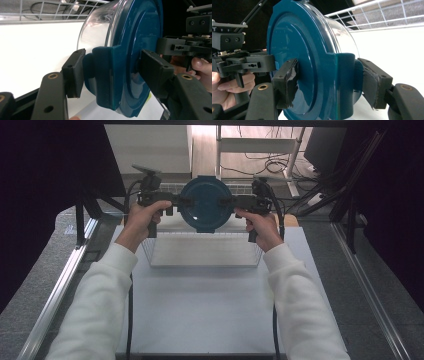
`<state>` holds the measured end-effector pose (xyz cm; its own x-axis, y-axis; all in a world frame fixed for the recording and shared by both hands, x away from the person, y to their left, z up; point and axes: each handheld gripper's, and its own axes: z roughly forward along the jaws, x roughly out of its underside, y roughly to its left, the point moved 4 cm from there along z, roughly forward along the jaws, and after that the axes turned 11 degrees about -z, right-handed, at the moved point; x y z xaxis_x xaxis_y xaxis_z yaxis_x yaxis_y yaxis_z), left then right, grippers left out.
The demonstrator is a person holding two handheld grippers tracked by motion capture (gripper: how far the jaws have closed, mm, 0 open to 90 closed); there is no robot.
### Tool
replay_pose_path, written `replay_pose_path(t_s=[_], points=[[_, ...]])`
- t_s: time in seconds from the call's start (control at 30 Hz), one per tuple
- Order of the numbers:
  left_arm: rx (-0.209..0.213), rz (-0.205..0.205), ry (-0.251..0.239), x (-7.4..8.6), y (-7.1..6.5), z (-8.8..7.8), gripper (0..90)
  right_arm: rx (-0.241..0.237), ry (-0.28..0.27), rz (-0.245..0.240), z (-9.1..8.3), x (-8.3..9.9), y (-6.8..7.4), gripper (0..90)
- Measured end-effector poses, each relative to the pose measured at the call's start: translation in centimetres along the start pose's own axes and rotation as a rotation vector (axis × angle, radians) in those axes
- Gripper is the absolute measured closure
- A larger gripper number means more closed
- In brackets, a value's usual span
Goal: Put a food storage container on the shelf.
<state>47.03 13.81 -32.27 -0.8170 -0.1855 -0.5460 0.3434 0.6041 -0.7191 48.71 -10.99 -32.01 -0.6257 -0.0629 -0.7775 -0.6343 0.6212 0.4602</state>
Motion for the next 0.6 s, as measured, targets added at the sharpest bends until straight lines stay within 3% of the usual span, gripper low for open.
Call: replay_pose_path(t_s=[0.17,0.43,0.6], points=[[-0.001,-0.013,0.000,-0.3,0.3,0.2,39.4,0.000,-0.005,0.028,0.4,-0.3,-0.5,35.1],[-0.011,-0.066,0.008,-1.3,0.8,0.8,39.0,0.003,0.010,0.084,1.1,-0.8,-1.2,33.7],[0.016,-0.116,-0.005,-1.8,1.6,1.3,38.7,-0.001,0.009,0.109,1.5,-0.9,-1.8,33.6]])
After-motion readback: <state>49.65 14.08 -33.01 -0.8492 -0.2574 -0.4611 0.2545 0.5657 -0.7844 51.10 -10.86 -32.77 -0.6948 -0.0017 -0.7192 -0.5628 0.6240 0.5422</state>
